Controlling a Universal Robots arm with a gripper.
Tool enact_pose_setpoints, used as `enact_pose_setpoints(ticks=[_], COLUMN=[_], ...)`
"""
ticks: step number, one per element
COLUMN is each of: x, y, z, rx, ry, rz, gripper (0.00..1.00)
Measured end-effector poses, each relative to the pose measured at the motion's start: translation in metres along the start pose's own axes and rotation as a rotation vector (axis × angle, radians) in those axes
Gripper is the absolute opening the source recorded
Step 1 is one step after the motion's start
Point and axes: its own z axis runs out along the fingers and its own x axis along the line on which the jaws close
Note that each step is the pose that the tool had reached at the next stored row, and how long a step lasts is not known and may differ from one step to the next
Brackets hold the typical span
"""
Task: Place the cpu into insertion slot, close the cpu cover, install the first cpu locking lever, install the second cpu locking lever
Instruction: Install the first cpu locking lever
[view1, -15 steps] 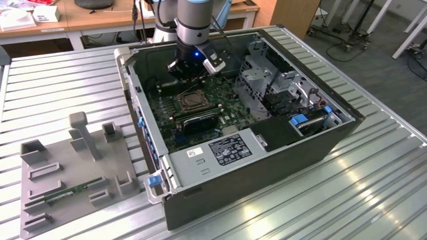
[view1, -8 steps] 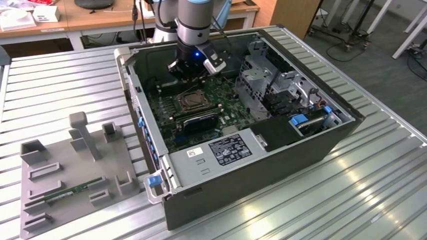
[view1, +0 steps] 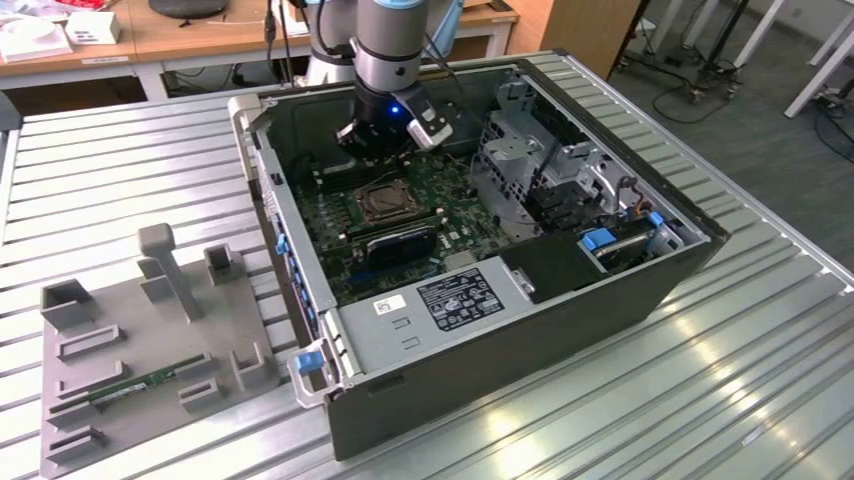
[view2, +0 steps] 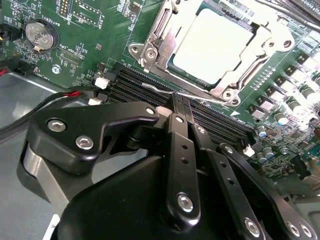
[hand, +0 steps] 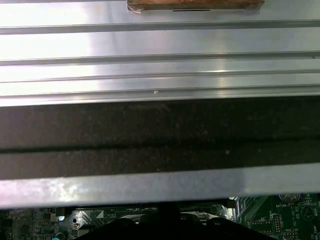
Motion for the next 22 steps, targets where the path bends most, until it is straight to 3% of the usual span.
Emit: enact_pose_setpoints(ticks=[22], x=[0.0000], y=[-0.0009], z=[0.0058], rx=[-0.0003], ry=[-0.0002], rz=[0.000], gripper=[0.11])
